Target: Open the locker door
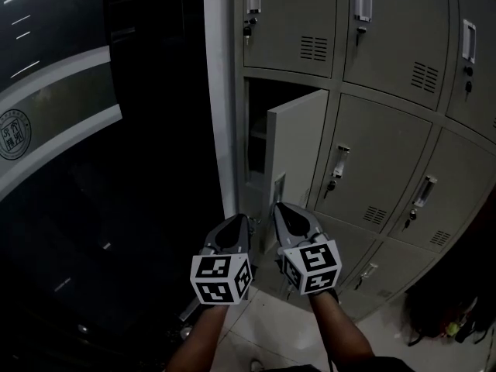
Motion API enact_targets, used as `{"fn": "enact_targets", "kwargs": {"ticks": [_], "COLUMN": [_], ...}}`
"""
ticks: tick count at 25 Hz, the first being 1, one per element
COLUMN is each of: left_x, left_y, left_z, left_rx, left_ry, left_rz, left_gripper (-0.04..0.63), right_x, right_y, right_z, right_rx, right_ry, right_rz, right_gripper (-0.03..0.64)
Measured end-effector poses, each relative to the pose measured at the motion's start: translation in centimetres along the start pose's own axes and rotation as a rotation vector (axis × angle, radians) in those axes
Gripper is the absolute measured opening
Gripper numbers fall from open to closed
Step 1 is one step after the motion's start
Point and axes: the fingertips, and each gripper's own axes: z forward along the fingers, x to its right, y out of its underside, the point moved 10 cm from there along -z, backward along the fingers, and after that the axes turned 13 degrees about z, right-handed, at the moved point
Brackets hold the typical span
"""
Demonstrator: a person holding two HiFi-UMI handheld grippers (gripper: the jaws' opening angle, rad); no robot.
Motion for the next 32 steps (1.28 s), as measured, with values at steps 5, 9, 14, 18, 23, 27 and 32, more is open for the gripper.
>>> {"fn": "enact_targets", "kwargs": {"ticks": [5, 9, 14, 18, 23, 27, 32], "left_x": [2.2, 5.0, 9.7, 13.6, 18.2, 20.8, 23.1], "left_y": [-0.1, -0.1, -0.2, 0.2, 0.3, 0.3, -0.3], "left_z": [-2.5, -5.2, -9.2, -12.8, -17.3, -21.1, -25.5], "left_rx": [-0.014, -0.024, -0.032, -0.047, -0.039, -0.059, -0.067], "left_ry": [-0.008, -0.016, -0.012, -0.013, -0.013, -0.019, -0.021], "left_rz": [0.007, 0.010, 0.010, 0.019, 0.035, 0.048, 0.075], "left_gripper": [0.005, 0.005, 0.005, 0.005, 0.005, 0.005, 0.005], "right_x": [-0.7, -1.6, -2.4, -3.3, -4.6, -5.6, -7.9], "right_y": [0.1, 0.7, 1.2, 1.8, 2.2, 2.2, 2.1], "right_z": [-3.1, -7.3, -13.5, -18.7, -25.4, -30.3, -34.7], "right_rx": [-0.013, -0.041, -0.065, -0.074, -0.077, -0.083, -0.086], "right_ry": [-0.010, -0.023, -0.036, -0.049, -0.059, -0.048, -0.049], "right_rz": [0.010, 0.017, 0.022, 0.041, 0.049, 0.069, 0.089], "right_gripper": [0.000, 0.000, 0.000, 0.000, 0.000, 0.000, 0.000]}}
